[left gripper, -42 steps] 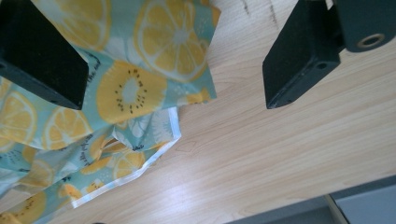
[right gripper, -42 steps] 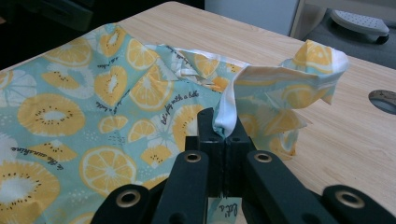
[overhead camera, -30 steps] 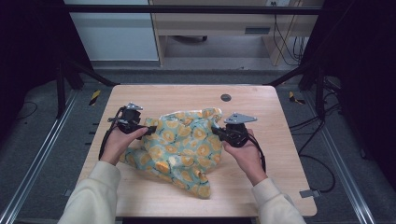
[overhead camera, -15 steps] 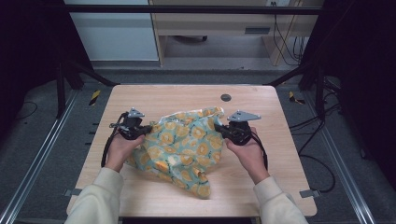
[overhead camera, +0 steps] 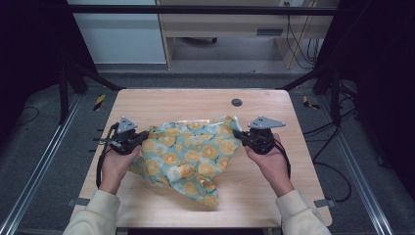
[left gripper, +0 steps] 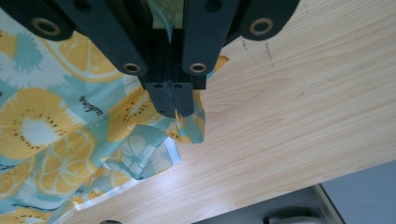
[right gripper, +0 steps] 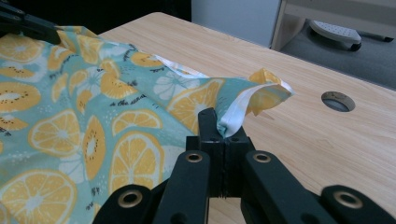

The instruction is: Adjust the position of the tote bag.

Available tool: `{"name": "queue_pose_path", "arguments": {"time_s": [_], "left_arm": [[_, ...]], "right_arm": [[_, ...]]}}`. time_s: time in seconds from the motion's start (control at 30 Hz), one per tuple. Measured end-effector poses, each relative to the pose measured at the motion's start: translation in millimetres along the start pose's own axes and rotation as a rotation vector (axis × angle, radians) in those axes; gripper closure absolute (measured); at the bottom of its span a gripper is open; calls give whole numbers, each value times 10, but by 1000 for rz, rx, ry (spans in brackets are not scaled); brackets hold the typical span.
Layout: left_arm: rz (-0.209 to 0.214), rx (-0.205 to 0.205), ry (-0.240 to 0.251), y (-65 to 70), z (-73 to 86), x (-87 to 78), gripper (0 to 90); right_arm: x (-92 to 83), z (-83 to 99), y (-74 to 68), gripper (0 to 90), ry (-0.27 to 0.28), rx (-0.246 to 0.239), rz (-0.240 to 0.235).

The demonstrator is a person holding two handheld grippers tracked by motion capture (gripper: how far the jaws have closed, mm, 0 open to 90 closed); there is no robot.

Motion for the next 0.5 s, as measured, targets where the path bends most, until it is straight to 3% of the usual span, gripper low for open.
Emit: {"name": "queue_pose_path", "arguments": {"time_s": [0.5], "left_arm": [[-21, 12, 66, -32, -121, -157, 900]], "right_arm": [[-7, -94, 5, 899, 3, -11, 10]]}}
Point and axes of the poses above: each handheld gripper's, and its own axes: x roughly forward along the jaws, z roughly out of its underside, y roughly to its right, the point moved 10 cm from there along x, roughly forward along the jaws, and after that the axes turned 12 degrees about y, right-handed, at the moved point
